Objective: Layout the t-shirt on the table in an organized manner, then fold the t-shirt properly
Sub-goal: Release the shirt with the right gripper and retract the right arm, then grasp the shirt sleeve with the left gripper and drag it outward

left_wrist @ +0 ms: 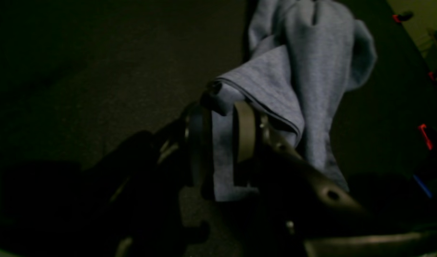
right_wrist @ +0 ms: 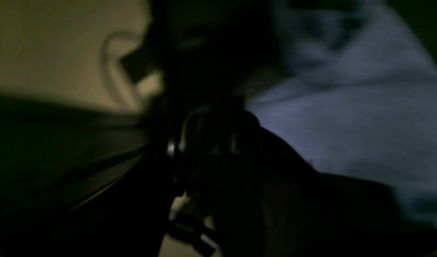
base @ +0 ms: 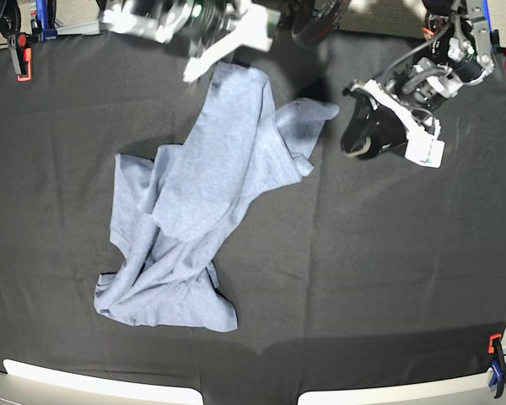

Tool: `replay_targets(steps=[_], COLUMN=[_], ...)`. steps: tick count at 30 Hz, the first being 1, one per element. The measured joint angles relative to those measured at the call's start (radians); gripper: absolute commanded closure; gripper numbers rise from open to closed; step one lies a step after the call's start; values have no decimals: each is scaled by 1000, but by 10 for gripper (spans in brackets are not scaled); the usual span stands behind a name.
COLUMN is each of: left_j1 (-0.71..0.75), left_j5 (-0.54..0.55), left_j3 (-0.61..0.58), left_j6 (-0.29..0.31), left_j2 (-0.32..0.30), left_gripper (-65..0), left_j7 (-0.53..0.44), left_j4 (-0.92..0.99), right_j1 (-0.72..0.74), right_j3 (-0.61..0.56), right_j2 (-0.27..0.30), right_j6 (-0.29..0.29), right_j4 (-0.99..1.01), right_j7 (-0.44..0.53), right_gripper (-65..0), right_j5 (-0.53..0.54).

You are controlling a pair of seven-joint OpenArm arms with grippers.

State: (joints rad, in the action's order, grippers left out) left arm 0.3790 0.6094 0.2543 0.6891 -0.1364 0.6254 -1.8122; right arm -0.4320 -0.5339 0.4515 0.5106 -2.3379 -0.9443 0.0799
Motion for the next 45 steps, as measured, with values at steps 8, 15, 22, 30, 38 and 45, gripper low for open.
replay_targets(steps=[8, 15, 22, 30, 38, 45], left_j1=[0, -29, -188, -259, -281, -306], left_j5=[-3, -15, -83, -127, -198, -259], left_j3=[-2, -58, -122, -131, -328, -389], left_j6=[0, 0, -16, -18, -8, -79], left_j2=[0, 0, 0, -2, 4, 5], left_gripper=[-143, -143, -169, -177, -177, 0], left_j7=[3, 4, 3, -4, -49, -82], left_j4=[0, 62, 255, 396, 411, 412], right_j1=[99, 101, 97, 59, 58, 58], right_j3=[266, 596, 892, 1029, 1031, 1031], right_j2=[-29, -31, -33, -36, -37, -37], right_j6=[-43, -43, -43, 39, 39, 39], right_j4=[0, 68, 174, 185, 185, 185], right_j7=[27, 38, 17, -11, -27, -44], right_gripper=[-173, -173, -171, -171, -171, -171], right_j5=[3, 4, 114, 251, 291, 291])
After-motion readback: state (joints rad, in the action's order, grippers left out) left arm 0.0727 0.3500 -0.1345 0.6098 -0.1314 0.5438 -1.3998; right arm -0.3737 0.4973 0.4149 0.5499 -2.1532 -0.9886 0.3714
